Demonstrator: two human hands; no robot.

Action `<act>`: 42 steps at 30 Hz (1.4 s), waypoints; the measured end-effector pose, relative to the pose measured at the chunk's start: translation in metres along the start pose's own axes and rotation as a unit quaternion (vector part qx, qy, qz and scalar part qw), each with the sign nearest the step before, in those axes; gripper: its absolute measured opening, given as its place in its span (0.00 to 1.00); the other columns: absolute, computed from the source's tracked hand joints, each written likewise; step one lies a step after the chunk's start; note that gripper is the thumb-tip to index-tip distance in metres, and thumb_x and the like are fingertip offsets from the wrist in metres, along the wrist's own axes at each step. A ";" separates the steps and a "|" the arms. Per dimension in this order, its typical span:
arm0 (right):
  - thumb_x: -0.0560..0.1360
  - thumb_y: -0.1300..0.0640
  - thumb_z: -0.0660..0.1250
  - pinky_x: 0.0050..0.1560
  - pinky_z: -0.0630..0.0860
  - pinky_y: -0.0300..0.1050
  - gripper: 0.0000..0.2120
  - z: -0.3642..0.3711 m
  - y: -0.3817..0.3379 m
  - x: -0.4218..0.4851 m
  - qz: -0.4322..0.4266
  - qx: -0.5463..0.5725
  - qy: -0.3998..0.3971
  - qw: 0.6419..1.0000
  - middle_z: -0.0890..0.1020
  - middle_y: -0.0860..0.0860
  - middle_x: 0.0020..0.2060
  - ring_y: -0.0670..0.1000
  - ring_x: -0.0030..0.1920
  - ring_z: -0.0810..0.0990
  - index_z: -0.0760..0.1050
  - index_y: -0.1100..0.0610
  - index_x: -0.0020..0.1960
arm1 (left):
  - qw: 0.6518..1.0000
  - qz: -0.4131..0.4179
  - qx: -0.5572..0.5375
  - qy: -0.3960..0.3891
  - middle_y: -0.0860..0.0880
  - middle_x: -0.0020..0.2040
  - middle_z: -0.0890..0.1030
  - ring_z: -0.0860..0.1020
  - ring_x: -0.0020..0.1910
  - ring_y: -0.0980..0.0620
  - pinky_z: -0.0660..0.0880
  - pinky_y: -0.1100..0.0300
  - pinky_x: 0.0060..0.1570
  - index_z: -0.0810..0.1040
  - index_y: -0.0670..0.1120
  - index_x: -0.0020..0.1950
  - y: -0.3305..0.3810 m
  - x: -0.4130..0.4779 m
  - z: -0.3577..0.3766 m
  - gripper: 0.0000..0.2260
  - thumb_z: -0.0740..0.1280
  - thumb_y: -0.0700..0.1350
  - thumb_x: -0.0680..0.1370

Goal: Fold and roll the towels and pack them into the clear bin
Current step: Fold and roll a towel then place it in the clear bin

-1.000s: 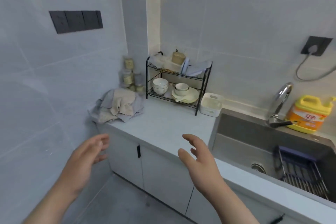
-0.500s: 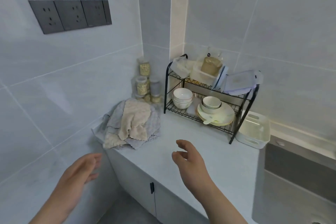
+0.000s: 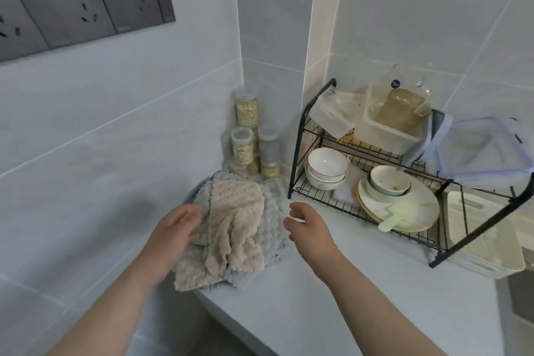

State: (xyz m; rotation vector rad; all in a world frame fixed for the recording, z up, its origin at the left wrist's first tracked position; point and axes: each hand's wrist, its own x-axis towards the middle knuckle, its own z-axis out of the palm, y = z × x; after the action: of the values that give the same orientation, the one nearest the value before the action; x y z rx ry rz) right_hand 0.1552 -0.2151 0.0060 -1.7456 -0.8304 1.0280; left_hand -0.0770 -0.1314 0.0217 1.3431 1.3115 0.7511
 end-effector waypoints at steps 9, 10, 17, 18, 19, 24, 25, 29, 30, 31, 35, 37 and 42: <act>0.78 0.65 0.56 0.46 0.72 0.41 0.22 0.079 -0.002 0.162 -0.009 -0.159 0.035 0.987 0.75 0.52 0.65 0.53 0.54 0.77 0.70 0.56 0.71 | 0.942 0.113 0.299 -0.104 0.49 0.64 0.76 0.75 0.61 0.47 0.72 0.52 0.62 0.71 0.48 0.69 -0.021 0.195 0.037 0.19 0.60 0.43 0.78; 0.77 0.65 0.57 0.46 0.72 0.41 0.22 0.088 0.006 0.181 -0.009 -0.182 0.032 0.983 0.76 0.52 0.63 0.52 0.51 0.77 0.70 0.56 0.71 | 0.922 0.134 0.344 -0.116 0.47 0.59 0.78 0.77 0.58 0.46 0.74 0.52 0.57 0.72 0.46 0.65 -0.029 0.209 0.042 0.15 0.59 0.43 0.78; 0.76 0.66 0.58 0.54 0.75 0.45 0.19 0.113 0.028 0.224 -0.093 -0.364 -0.008 0.927 0.79 0.55 0.54 0.57 0.54 0.79 0.78 0.56 0.63 | 0.851 0.238 0.454 -0.112 0.47 0.56 0.76 0.77 0.54 0.46 0.74 0.55 0.51 0.79 0.48 0.58 -0.064 0.243 0.043 0.11 0.67 0.46 0.77; 0.75 0.65 0.60 0.52 0.76 0.45 0.16 0.111 0.028 0.221 -0.123 -0.364 0.011 0.923 0.79 0.54 0.51 0.57 0.52 0.79 0.81 0.55 0.57 | 0.856 0.259 0.436 -0.103 0.49 0.54 0.75 0.77 0.52 0.47 0.74 0.55 0.49 0.80 0.48 0.54 -0.063 0.240 0.040 0.08 0.68 0.45 0.76; 0.74 0.65 0.62 0.52 0.76 0.46 0.14 0.109 0.028 0.216 -0.148 -0.363 0.031 0.919 0.80 0.54 0.50 0.56 0.50 0.78 0.82 0.54 0.52 | 0.854 0.287 0.424 -0.089 0.50 0.50 0.74 0.76 0.49 0.47 0.74 0.54 0.46 0.80 0.48 0.50 -0.061 0.237 0.036 0.04 0.69 0.44 0.75; 0.75 0.64 0.61 0.41 0.78 0.47 0.08 0.094 0.021 0.179 -0.191 -0.277 0.098 0.937 0.82 0.51 0.40 0.51 0.41 0.80 0.76 0.54 0.47 | 0.837 0.364 0.405 -0.057 0.54 0.38 0.75 0.75 0.39 0.48 0.72 0.53 0.39 0.72 0.50 0.42 -0.046 0.219 0.028 0.06 0.68 0.41 0.73; 0.75 0.63 0.61 0.39 0.78 0.46 0.07 0.090 0.020 0.172 -0.200 -0.250 0.110 0.941 0.81 0.50 0.37 0.48 0.37 0.79 0.75 0.53 0.46 | 0.854 0.349 0.381 -0.062 0.55 0.39 0.74 0.74 0.39 0.49 0.71 0.54 0.39 0.70 0.51 0.44 -0.044 0.216 0.027 0.07 0.67 0.42 0.75; 0.76 0.54 0.68 0.31 0.69 0.32 0.06 0.076 0.028 0.139 -0.239 -0.196 0.119 0.944 0.78 0.49 0.31 0.41 0.29 0.72 0.75 0.51 0.41 | 0.874 0.380 0.299 -0.043 0.56 0.43 0.75 0.72 0.44 0.54 0.66 0.65 0.40 0.74 0.54 0.49 -0.036 0.199 0.027 0.10 0.67 0.39 0.75; 0.76 0.52 0.70 0.29 0.67 0.30 0.09 0.073 0.032 0.128 -0.242 -0.202 0.108 0.943 0.76 0.47 0.29 0.40 0.28 0.70 0.74 0.50 0.37 | 0.872 0.395 0.287 -0.028 0.56 0.42 0.75 0.72 0.40 0.55 0.65 0.70 0.37 0.77 0.53 0.48 -0.032 0.191 0.027 0.10 0.66 0.37 0.75; 0.75 0.51 0.71 0.27 0.65 0.29 0.12 0.070 0.035 0.116 -0.242 -0.207 0.095 0.943 0.75 0.44 0.27 0.40 0.26 0.69 0.73 0.50 0.35 | 0.867 0.412 0.280 -0.013 0.55 0.41 0.76 0.71 0.36 0.56 0.64 0.74 0.33 0.78 0.51 0.47 -0.027 0.182 0.027 0.10 0.65 0.36 0.74; 0.71 0.53 0.75 0.33 0.74 0.34 0.07 0.059 0.047 0.067 -0.247 -0.228 0.077 0.939 0.81 0.39 0.31 0.38 0.32 0.78 0.77 0.50 0.39 | 0.842 0.486 0.233 0.004 0.55 0.38 0.76 0.71 0.34 0.61 0.66 0.70 0.31 0.78 0.51 0.45 -0.009 0.135 0.024 0.12 0.63 0.34 0.73; 0.70 0.55 0.75 0.46 0.81 0.48 0.07 0.055 0.052 0.041 -0.264 -0.248 0.118 0.924 0.85 0.48 0.41 0.48 0.43 0.83 0.79 0.52 0.45 | 0.828 0.518 0.214 0.001 0.56 0.36 0.75 0.72 0.31 0.61 0.67 0.68 0.30 0.79 0.50 0.45 -0.003 0.110 0.018 0.12 0.62 0.34 0.73; 0.74 0.61 0.65 0.31 0.76 0.38 0.05 0.054 0.056 -0.048 -0.281 -0.273 0.246 0.887 0.82 0.54 0.37 0.51 0.34 0.76 0.79 0.55 0.44 | 0.792 0.585 0.171 -0.008 0.49 0.38 0.78 0.73 0.32 0.59 0.68 0.69 0.32 0.80 0.50 0.46 0.009 0.048 -0.010 0.12 0.63 0.34 0.73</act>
State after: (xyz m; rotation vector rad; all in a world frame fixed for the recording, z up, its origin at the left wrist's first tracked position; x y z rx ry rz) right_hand 0.0913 -0.2556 -0.0451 -1.9133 -1.2554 -0.0619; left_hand -0.0739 -0.0812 0.0219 2.4809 0.4479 1.3306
